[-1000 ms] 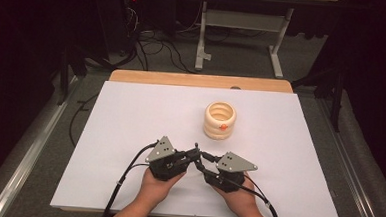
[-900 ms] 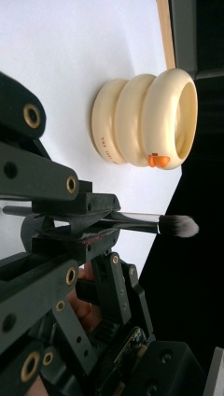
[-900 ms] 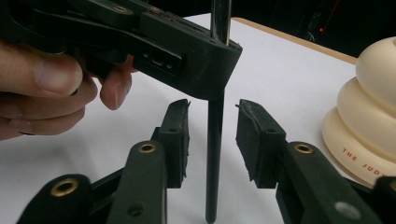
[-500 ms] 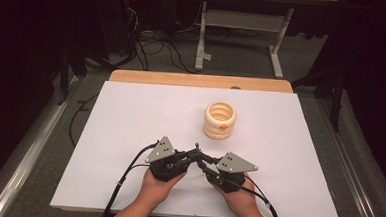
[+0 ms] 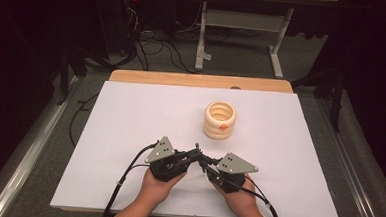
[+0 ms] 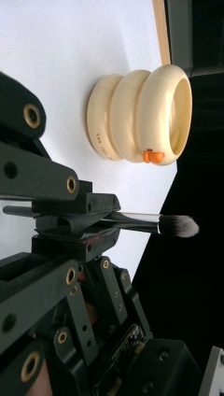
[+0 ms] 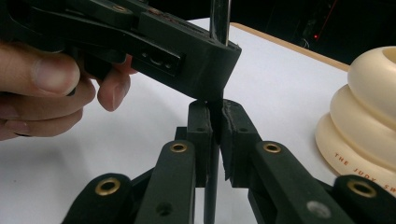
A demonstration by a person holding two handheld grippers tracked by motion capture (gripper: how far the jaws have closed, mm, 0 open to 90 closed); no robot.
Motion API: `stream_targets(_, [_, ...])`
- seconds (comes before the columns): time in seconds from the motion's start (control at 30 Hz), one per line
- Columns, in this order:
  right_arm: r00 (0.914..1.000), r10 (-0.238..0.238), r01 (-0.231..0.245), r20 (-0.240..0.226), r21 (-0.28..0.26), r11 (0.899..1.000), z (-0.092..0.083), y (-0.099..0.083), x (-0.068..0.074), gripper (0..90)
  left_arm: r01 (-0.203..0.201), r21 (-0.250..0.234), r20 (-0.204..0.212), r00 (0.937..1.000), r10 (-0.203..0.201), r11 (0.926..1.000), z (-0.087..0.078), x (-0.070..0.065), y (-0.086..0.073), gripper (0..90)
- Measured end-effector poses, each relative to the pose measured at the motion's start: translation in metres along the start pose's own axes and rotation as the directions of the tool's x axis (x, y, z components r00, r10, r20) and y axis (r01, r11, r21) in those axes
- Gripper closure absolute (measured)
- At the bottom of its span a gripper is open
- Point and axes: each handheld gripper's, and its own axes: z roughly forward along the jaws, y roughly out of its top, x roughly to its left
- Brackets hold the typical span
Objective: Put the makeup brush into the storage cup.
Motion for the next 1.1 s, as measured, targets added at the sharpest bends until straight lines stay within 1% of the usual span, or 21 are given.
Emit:
stream_targets(0.27, [1.0, -0.003, 0.003, 0.002, -0.002, 1.0, 0.0, 0.0, 0.0, 85.9, 0.006, -0.003, 0.001, 1.0, -0.006, 1.0, 0.0, 0.0, 0.0, 82.3])
stream_targets(0.37, [1.0, 0.001, -0.001, 0.008, 0.0, 1.0, 0.0, 0.0, -0.001, 85.9, 0.016, -0.012, 0.008, 0.9998, -0.016, 0.9998, -0.002, 0.002, 0.002, 76.6])
stream_targets(0.4, [0.9999, 0.006, -0.006, 0.012, -0.001, 1.0, -0.001, 0.0, -0.001, 85.9, 0.013, -0.013, 0.007, 0.9999, -0.013, 0.9998, -0.002, 0.002, 0.002, 75.2])
stream_targets(0.53, [0.9997, 0.015, -0.015, 0.017, -0.003, 1.0, -0.002, 0.001, -0.003, 85.9, 0.015, -0.017, 0.013, 0.9998, -0.015, 0.9997, -0.004, 0.003, 0.003, 71.7])
stream_targets(0.57, [0.9998, 0.011, -0.011, 0.016, -0.007, 1.0, -0.002, 0.001, -0.004, 85.9, 0.015, -0.019, 0.015, 0.9998, -0.015, 0.9997, -0.004, 0.003, 0.003, 70.8])
stream_targets(0.63, [0.9995, 0.025, -0.025, 0.021, -0.004, 1.0, -0.003, 0.001, -0.004, 85.9, 0.013, -0.018, 0.014, 0.9998, -0.012, 0.9997, -0.004, 0.003, 0.003, 69.1])
stream_targets(0.67, [0.9995, 0.019, -0.019, 0.023, -0.007, 1.0, -0.004, 0.001, -0.005, 85.9, 0.012, -0.019, 0.014, 0.9998, -0.011, 0.9998, -0.005, 0.003, 0.003, 68.4])
stream_targets(0.7, [0.9995, 0.024, -0.024, 0.021, -0.012, 1.0, -0.004, 0.001, -0.006, 85.9, 0.009, -0.019, 0.014, 0.9999, -0.009, 0.9998, -0.005, 0.003, 0.003, 67.7])
stream_targets(0.8, [0.9993, 0.02, -0.02, 0.031, -0.014, 1.0, -0.006, 0.002, -0.008, 85.9, 0.003, -0.018, 0.007, 1.0, -0.003, 0.9998, -0.006, 0.003, 0.004, 65.1])
stream_targets(0.97, [0.9988, 0.032, -0.032, 0.037, -0.023, 0.999, -0.008, 0.001, -0.012, 85.9, -0.005, -0.007, -0.014, 0.9999, 0.005, 1.0, -0.006, 0.005, 0.003, 60.2])
stream_targets(1.03, [0.9984, 0.031, -0.03, 0.047, -0.022, 0.999, -0.01, 0.002, -0.013, 85.9, -0.009, -0.003, -0.023, 0.9997, 0.008, 1.0, -0.006, 0.006, 0.003, 59.3])
stream_targets(1.1, [0.9982, 0.031, -0.03, 0.05, -0.024, 0.999, -0.011, 0.001, -0.015, 85.9, -0.005, 0.0, -0.028, 0.9996, 0.005, 1.0, -0.006, 0.007, 0.002, 57.6])
